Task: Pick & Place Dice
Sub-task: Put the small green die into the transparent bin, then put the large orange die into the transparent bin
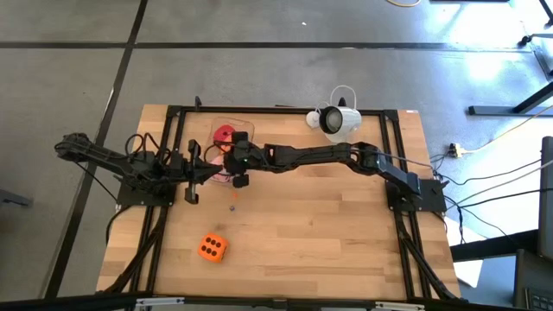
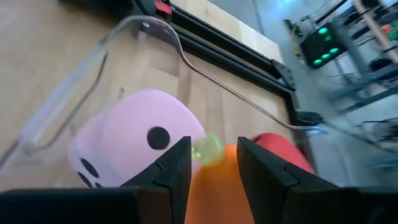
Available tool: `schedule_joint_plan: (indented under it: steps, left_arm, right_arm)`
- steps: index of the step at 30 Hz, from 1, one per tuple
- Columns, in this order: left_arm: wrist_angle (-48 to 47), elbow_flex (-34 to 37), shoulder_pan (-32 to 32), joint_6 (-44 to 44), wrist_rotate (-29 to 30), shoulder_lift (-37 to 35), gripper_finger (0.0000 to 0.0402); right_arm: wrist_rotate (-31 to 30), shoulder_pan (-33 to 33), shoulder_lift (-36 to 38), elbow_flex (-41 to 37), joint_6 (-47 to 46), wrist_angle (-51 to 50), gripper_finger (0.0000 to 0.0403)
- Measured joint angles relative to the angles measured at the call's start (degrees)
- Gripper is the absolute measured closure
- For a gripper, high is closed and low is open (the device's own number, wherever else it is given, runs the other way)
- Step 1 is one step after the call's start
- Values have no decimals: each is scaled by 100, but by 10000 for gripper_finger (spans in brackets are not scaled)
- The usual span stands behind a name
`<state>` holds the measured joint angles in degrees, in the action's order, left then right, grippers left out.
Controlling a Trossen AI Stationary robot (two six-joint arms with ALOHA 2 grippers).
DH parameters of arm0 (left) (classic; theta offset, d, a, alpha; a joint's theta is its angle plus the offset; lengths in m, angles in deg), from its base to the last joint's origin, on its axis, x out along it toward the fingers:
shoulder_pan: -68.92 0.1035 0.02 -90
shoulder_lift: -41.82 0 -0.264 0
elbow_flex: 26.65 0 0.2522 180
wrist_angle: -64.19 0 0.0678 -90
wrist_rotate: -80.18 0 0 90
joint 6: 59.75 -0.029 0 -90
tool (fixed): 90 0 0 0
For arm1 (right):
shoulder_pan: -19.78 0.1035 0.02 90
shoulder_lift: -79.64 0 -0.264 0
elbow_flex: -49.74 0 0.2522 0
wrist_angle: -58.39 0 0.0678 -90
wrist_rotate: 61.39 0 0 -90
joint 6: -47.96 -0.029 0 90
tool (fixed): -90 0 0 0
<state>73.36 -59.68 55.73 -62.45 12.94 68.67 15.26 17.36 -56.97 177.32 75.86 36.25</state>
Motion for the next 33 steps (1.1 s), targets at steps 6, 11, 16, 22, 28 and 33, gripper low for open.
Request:
schedule_joint_plan:
  steps: [6,11,16,22,28,33]
  left_arm:
    - [0,0,0,0,3,0,398]
    - [2,0,2,-2,13,0,398]
    - [2,-2,2,0,11,0,398]
    - [2,-2,2,0,5,0,398]
    - [0,-2,2,46,5,0,398]
    - [6,-2,2,57,-154,0,398]
  right_arm:
    - [-423,104,0,0,411,7,273]
    - [-375,104,0,0,112,17,273]
    - [-319,99,0,0,-597,20,273]
    - [1222,-7,4,0,-1989,114,273]
    - [2855,-156,168,0,-2868,286,273]
    - [3725,-238,420,2,-3207,398,273]
